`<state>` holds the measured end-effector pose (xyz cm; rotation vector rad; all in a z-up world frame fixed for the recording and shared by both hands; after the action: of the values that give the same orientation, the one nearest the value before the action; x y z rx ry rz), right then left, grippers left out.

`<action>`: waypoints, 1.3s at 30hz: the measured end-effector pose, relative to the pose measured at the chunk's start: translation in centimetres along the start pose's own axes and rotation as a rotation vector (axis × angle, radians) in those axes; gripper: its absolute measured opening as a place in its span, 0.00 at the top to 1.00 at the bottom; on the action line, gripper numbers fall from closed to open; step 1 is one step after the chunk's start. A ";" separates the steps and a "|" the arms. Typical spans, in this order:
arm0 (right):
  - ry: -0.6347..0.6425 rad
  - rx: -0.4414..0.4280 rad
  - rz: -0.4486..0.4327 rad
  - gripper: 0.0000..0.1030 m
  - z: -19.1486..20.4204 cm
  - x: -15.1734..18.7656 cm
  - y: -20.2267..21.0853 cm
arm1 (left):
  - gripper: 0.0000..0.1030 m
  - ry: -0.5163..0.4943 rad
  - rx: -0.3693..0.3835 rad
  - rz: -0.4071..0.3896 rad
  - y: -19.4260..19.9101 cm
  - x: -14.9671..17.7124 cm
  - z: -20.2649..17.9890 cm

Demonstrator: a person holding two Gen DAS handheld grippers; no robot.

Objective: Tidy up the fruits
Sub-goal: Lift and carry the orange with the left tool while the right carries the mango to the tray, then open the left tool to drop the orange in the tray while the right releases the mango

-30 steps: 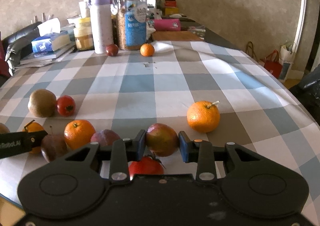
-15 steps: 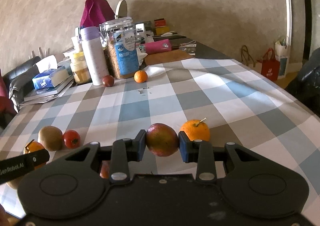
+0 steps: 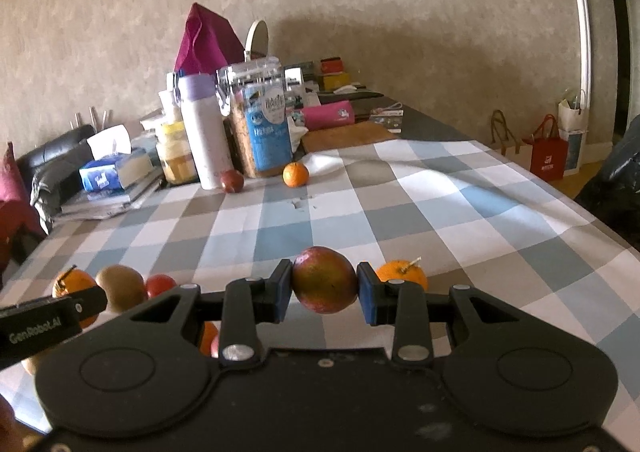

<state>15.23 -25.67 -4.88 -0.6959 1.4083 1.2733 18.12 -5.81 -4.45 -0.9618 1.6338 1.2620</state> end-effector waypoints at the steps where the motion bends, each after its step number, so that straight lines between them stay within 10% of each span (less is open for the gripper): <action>1: -0.009 -0.010 -0.001 0.66 0.1 -0.3 0.2 | 0.52 -0.001 0.001 0.012 0.1 -0.1 0.0; 13: -0.018 -0.145 0.009 0.66 1.6 -3.4 7.1 | 0.52 -0.049 0.074 0.078 5.4 -1.7 0.7; 39: 0.012 -0.137 0.233 0.66 0.0 5.8 16.6 | 0.52 -0.061 0.024 0.265 14.7 5.6 2.6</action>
<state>-1.41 -20.09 -5.03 -0.6451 1.4534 1.5619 3.03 -0.77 -5.10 -0.7003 1.7662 1.4290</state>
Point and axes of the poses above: each gripper's, at about its wrist camera, not at the fingertips, and y roughly against the way its jaws point, z to its left, x to its underside, the point moved 3 cm from there along -y, roughly the way its jaws point, and after that the axes turned 13 degrees about -z, right-handed, at the moved point
